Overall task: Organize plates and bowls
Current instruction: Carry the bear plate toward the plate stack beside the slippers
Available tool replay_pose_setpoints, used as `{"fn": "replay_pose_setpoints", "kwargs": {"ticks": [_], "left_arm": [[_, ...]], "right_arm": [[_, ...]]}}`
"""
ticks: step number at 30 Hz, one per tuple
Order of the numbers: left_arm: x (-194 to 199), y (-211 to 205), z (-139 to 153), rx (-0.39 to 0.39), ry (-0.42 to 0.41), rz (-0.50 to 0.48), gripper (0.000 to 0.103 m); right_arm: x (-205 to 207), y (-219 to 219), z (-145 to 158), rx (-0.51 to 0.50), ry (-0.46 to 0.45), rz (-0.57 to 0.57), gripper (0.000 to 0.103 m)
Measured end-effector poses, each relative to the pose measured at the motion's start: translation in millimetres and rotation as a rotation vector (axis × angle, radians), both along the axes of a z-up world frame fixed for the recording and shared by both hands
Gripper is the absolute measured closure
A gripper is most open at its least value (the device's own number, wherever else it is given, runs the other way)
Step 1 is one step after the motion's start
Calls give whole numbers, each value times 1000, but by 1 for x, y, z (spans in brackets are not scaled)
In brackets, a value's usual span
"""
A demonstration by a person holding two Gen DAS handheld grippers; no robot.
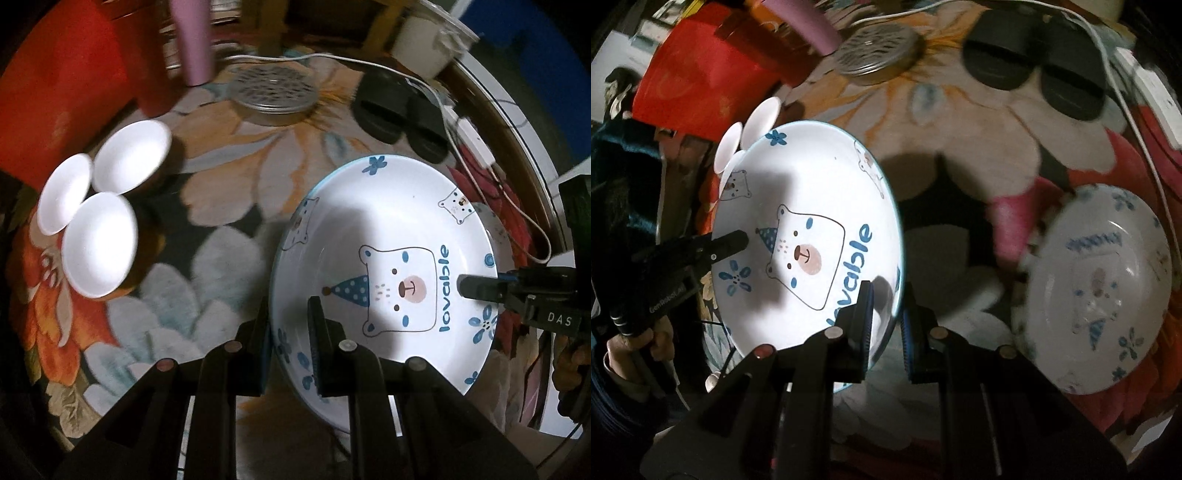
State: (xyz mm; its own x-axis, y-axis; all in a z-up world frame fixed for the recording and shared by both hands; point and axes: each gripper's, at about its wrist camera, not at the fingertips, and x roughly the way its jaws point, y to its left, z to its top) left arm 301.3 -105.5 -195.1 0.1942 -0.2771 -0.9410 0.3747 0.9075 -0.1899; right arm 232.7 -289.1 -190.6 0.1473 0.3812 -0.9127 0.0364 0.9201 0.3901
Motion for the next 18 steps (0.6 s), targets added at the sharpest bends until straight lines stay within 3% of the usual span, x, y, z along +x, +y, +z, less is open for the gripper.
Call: {"fn": "replay_pose_setpoints", "kwargs": {"ticks": [18], "left_arm": [[-18, -154, -16, -13, -9, -181, 87]], "right_arm": [[-56, -121, -13, -43, 40, -229, 88]]}}
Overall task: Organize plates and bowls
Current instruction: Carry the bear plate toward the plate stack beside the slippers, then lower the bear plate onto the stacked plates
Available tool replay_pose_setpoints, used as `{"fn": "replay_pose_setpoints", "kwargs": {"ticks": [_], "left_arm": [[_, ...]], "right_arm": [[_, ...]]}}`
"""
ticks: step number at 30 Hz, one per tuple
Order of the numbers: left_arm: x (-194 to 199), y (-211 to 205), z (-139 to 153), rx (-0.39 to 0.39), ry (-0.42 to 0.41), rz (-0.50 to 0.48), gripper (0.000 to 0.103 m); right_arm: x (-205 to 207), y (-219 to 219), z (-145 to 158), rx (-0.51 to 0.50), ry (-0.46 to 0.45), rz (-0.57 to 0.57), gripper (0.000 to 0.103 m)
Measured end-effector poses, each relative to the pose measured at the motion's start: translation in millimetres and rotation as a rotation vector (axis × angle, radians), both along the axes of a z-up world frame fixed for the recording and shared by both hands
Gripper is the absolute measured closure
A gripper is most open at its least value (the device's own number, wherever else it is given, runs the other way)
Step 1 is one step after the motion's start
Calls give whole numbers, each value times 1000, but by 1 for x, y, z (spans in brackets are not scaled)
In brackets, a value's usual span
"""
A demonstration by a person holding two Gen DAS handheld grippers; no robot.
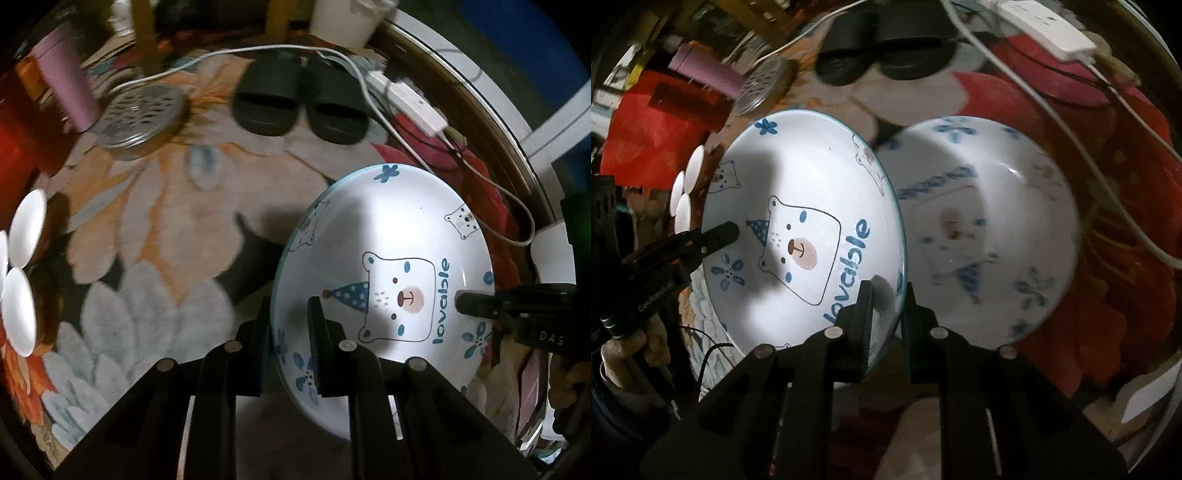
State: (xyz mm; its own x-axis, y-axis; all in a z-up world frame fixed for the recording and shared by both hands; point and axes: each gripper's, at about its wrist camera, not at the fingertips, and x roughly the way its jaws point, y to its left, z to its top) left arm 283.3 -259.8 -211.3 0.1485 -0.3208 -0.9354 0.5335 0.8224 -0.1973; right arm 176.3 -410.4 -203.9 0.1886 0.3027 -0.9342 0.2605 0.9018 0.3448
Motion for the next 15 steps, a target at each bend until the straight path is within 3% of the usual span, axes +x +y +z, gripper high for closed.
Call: {"fn": "replay_pose_setpoints", "kwargs": {"ticks": [9, 15], "left_arm": [[-10, -66, -24, 24, 24, -82, 86], [-7, -82, -32, 40, 22, -85, 85]], "right_arm": [[-24, -55, -17, -26, 52, -112, 88], [-27, -71, -22, -20, 55, -142, 87]]}}
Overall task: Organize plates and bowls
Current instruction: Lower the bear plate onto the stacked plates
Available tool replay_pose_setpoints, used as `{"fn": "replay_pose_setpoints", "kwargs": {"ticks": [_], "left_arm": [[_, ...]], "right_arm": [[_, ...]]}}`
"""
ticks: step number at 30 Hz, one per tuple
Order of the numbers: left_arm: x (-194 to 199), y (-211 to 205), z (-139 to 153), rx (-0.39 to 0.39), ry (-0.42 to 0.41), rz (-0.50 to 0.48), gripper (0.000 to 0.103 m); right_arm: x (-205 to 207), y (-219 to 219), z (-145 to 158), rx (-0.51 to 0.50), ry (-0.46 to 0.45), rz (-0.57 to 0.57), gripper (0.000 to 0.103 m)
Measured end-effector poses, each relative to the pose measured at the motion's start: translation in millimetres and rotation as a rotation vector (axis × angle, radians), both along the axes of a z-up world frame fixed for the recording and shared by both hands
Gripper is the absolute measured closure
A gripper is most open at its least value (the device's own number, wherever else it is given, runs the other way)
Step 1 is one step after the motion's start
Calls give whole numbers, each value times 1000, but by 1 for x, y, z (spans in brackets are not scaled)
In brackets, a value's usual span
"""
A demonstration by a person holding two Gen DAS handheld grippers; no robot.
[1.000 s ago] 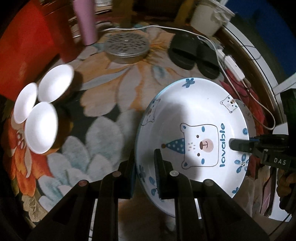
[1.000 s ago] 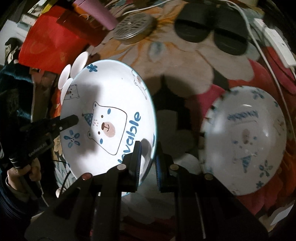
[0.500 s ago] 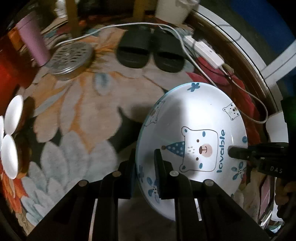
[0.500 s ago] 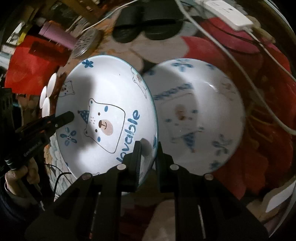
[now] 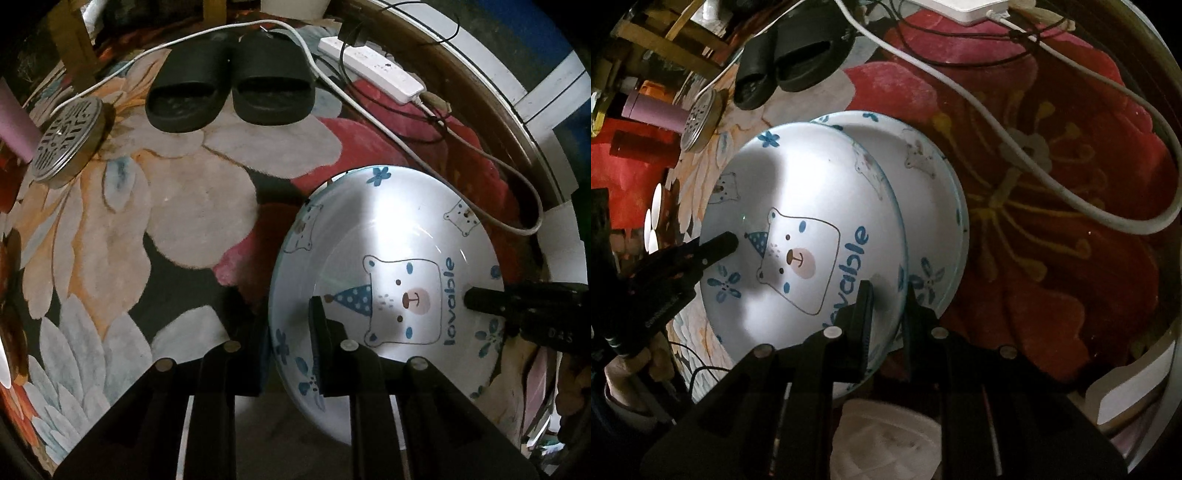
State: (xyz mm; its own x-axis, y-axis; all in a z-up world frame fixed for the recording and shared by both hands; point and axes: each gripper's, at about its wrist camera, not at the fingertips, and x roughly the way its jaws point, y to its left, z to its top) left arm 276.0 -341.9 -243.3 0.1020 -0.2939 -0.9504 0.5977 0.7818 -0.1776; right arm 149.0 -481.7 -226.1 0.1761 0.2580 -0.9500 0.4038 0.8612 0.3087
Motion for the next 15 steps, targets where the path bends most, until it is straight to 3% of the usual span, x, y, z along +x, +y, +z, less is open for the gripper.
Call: {"fn": "replay_pose_setpoints", "kwargs": {"ticks": [11, 15], "left_arm": [[1, -29, -19, 58, 18, -25, 80], [-3, -31, -17, 38, 31, -39, 62]], "right_arm": [[3, -19, -3, -75, -12, -46, 87], [2, -25, 0, -70, -32, -96, 85]]}}
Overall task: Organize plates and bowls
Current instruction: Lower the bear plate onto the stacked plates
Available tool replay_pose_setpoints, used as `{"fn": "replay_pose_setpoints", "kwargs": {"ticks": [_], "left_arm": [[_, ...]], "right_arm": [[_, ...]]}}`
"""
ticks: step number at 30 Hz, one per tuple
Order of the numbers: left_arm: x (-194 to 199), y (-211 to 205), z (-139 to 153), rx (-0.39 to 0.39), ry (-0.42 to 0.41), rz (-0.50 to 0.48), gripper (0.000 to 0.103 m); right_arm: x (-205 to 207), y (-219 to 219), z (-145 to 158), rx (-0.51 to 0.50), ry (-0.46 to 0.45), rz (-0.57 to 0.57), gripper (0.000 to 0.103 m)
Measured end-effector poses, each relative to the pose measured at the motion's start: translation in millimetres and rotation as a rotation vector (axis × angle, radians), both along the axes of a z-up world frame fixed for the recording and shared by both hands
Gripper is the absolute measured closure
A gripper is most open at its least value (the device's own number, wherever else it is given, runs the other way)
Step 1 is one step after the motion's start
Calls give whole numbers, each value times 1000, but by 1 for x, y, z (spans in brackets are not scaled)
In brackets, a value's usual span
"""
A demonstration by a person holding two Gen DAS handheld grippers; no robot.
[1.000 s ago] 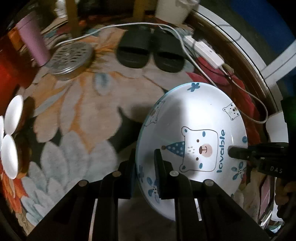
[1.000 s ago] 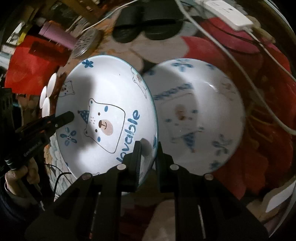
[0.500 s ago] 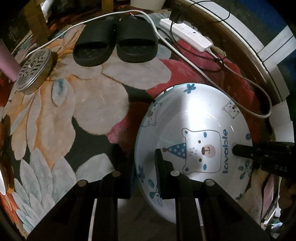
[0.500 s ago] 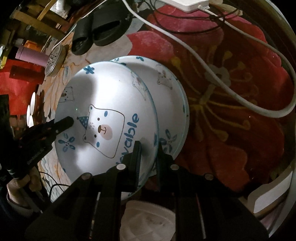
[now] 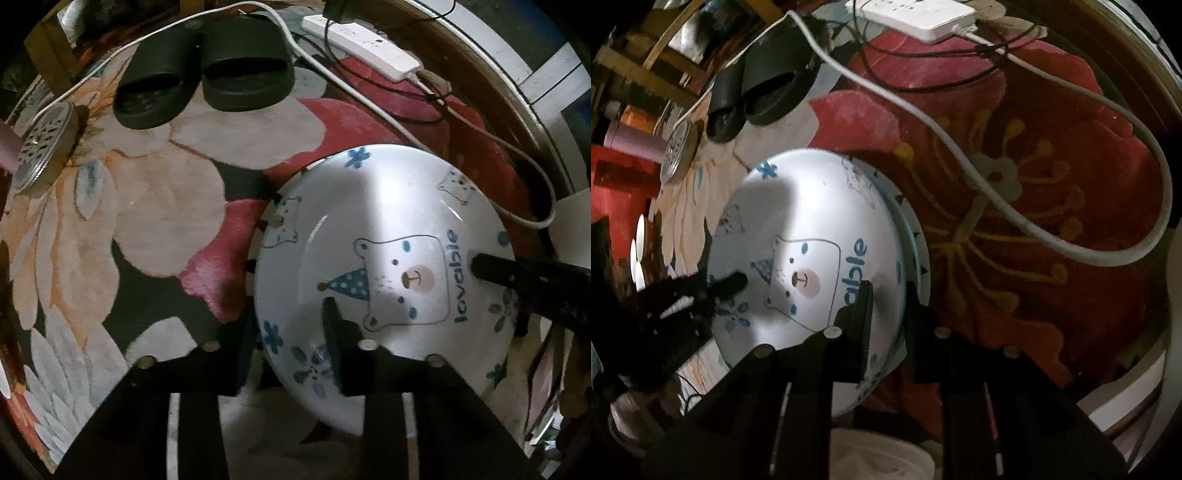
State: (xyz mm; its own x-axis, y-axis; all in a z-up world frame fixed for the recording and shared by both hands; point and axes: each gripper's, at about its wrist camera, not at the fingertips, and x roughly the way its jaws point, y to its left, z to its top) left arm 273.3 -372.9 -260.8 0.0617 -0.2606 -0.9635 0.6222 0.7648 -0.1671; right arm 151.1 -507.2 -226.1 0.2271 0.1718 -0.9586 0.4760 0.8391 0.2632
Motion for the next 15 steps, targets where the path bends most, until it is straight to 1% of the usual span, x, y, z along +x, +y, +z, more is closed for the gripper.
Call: {"fn": "replay_pose_setpoints", "kwargs": {"ticks": [2, 3, 4, 5, 6, 7, 8, 9, 11, 14, 15], "left_arm": [[-1, 1, 3, -19, 17, -3, 48], [-1, 1, 5, -31, 16, -3, 33], [-1, 2, 8, -41, 12, -2, 23], [-2, 4, 12, -59, 7, 2, 20], [-2, 5, 14, -72, 9, 5, 16], [-1, 8, 16, -86, 16, 13, 10], [0, 10, 17, -94, 20, 20, 8], [0, 11, 19, -104, 18, 27, 5], [-1, 16, 24, -125, 1, 43, 4], [-3, 26, 34, -153, -33, 61, 1], [-2, 29, 36, -154, -40, 66, 1]], "right_arm": [[-1, -2, 1, 10, -11, -19, 85], [0, -2, 1, 17, -17, -26, 84], [0, -2, 1, 24, -24, -33, 82], [0, -3, 0, 37, -29, -40, 79], [0, -2, 0, 45, -32, -43, 72], [0, 0, 0, 58, -38, -48, 68], [1, 1, 0, 71, -45, -52, 61], [3, 3, 1, 74, -47, -51, 56], [4, 6, 1, 76, -46, -49, 52], [1, 7, 2, 81, -39, -58, 52], [0, 8, 4, 73, -38, -59, 48]]}}
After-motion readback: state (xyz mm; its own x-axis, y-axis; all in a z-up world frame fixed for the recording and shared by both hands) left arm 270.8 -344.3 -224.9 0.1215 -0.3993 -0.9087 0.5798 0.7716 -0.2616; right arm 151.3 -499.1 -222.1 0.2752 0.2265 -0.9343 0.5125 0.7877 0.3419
